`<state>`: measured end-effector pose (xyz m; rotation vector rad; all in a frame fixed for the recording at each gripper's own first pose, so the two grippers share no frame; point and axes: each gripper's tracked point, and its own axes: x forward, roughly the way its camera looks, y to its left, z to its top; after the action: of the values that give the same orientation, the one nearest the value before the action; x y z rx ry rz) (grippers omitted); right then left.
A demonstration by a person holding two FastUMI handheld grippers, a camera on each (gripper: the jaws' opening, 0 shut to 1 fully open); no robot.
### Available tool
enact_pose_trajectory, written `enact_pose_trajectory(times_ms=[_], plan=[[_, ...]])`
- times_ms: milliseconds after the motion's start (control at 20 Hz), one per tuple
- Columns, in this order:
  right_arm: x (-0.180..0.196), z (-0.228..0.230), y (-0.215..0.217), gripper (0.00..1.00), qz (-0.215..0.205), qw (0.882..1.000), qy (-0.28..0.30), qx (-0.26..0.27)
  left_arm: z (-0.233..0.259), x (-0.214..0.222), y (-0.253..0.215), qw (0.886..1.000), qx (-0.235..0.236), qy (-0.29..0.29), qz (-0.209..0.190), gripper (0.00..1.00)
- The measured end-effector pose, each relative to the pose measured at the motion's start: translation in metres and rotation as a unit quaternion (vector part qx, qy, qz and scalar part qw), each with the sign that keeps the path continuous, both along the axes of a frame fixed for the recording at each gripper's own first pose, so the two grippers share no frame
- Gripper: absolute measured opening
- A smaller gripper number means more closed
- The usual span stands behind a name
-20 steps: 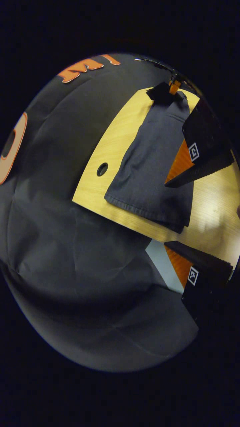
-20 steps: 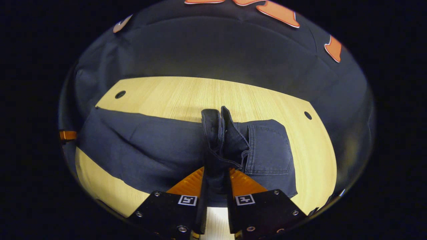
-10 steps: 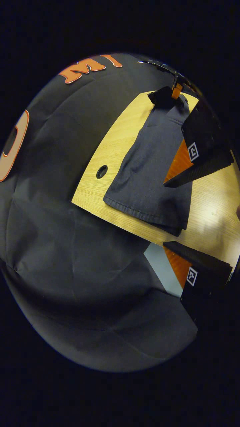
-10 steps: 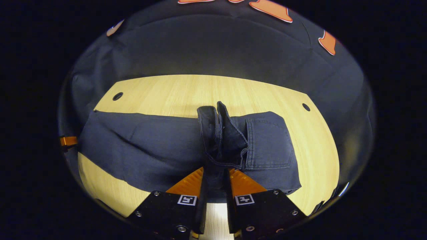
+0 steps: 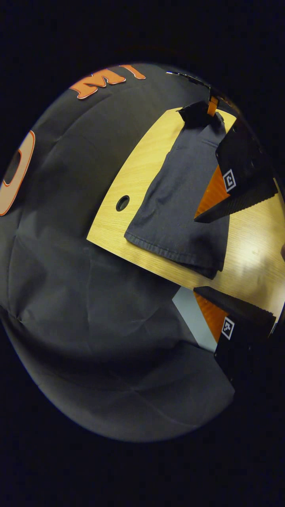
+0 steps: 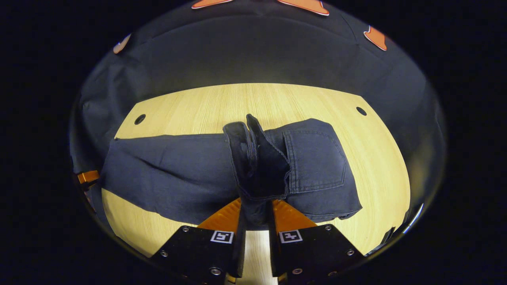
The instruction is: Grasp the waist and the cuffs of the jeans and fold them to make the two legs overlap; first hold the waist and fold one-third of the jeans toward the cuffs, then hold the cuffs and fold the remaining one-third in the same direction to finish folding.
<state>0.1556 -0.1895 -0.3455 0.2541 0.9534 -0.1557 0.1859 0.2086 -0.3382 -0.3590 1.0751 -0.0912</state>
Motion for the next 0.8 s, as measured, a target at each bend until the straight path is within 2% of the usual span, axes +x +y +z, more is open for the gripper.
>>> enact_pose_trajectory(times_ms=[50,100,150,200,250,300,350,450,500,650,800], plan=[[0.005,0.000,-0.003,0.27,-0.022,1.000,-0.012,0.002,-0.001,0.000,0.001,1.000,0.002,-0.002,0.002,0.98],[0.008,0.005,0.002,0.14,-0.026,0.999,-0.018,0.008,-0.001,0.001,-0.001,1.000,0.001,-0.002,0.002,0.98],[-0.001,-0.002,0.004,0.14,-0.014,1.000,-0.007,0.017,-0.001,0.001,0.000,1.000,0.003,-0.001,0.004,0.98],[-0.006,-0.002,0.011,0.22,-0.005,0.999,0.003,0.037,-0.002,0.002,-0.002,1.000,0.001,0.000,0.004,0.98],[-0.005,0.002,0.030,0.29,0.009,0.996,0.001,0.083,-0.002,0.001,-0.001,1.000,0.003,0.001,0.007,0.98],[-0.002,0.002,0.051,0.55,0.023,0.990,-0.005,0.141,-0.003,0.002,-0.003,1.000,0.000,0.002,0.008,0.98],[-0.003,0.009,0.064,0.70,0.026,0.984,0.000,0.178,-0.003,0.001,-0.005,1.000,-0.005,0.001,0.006,0.98],[0.001,0.014,0.062,1.00,0.017,0.986,-0.013,0.167,-0.004,0.003,0.000,1.000,0.001,0.000,0.004,0.98],[0.001,0.017,0.060,0.99,0.013,0.986,-0.020,0.167,-0.003,0.006,-0.004,1.000,-0.005,-0.006,0.006,0.96],[0.009,0.038,0.046,0.99,-0.003,0.984,-0.061,0.167,-0.004,0.003,-0.003,1.000,-0.008,-0.005,0.002,0.98],[0.009,0.069,0.016,0.98,-0.025,0.982,-0.110,0.154,-0.003,0.001,-0.004,0.999,-0.027,0.006,0.034,0.98]])
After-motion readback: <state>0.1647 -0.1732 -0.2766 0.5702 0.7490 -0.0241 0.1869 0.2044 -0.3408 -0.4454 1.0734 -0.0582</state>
